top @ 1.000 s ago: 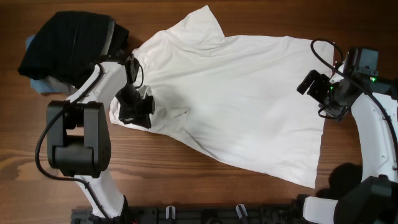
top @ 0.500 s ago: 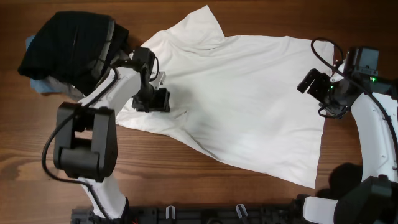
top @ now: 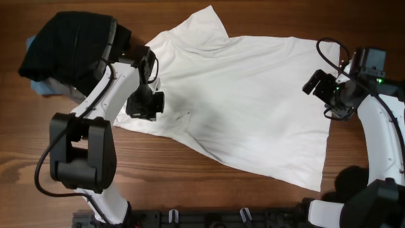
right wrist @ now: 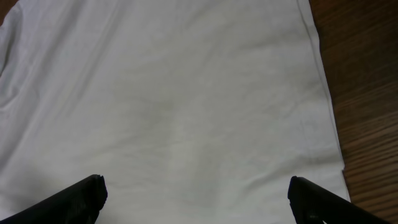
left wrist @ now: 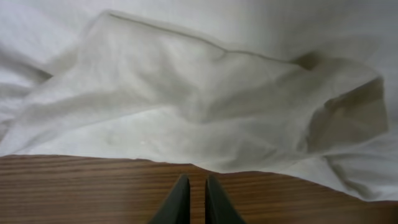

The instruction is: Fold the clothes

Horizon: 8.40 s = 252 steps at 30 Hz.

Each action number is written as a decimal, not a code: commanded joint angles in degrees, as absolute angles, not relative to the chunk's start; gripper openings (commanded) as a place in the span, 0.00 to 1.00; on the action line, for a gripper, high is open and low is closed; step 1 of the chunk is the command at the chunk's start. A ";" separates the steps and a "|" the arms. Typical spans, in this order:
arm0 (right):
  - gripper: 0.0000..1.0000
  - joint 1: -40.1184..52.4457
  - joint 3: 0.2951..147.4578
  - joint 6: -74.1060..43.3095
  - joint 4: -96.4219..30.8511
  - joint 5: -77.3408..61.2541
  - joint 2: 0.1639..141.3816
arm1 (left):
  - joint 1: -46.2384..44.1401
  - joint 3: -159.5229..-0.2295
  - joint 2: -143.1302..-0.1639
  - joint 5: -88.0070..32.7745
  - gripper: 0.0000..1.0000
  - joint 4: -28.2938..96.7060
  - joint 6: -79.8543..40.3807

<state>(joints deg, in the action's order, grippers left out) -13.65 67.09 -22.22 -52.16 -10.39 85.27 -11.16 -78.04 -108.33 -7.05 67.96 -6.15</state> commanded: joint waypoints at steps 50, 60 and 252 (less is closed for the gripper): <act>0.99 -13.89 66.94 -20.95 -51.24 -9.87 85.41 | -11.92 -77.56 -111.46 -0.78 0.62 69.30 -11.70; 0.99 -13.89 66.94 -19.53 -51.00 -9.87 85.41 | -11.86 -76.40 -114.76 -3.57 0.04 76.84 -7.20; 0.04 -40.21 43.13 -34.89 -48.95 6.81 86.04 | -11.11 -71.59 -99.39 -4.64 0.04 45.34 -7.66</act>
<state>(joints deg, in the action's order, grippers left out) -40.07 40.97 -37.39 -47.11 6.15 85.95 -11.09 -69.43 -101.41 -6.17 44.77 -8.38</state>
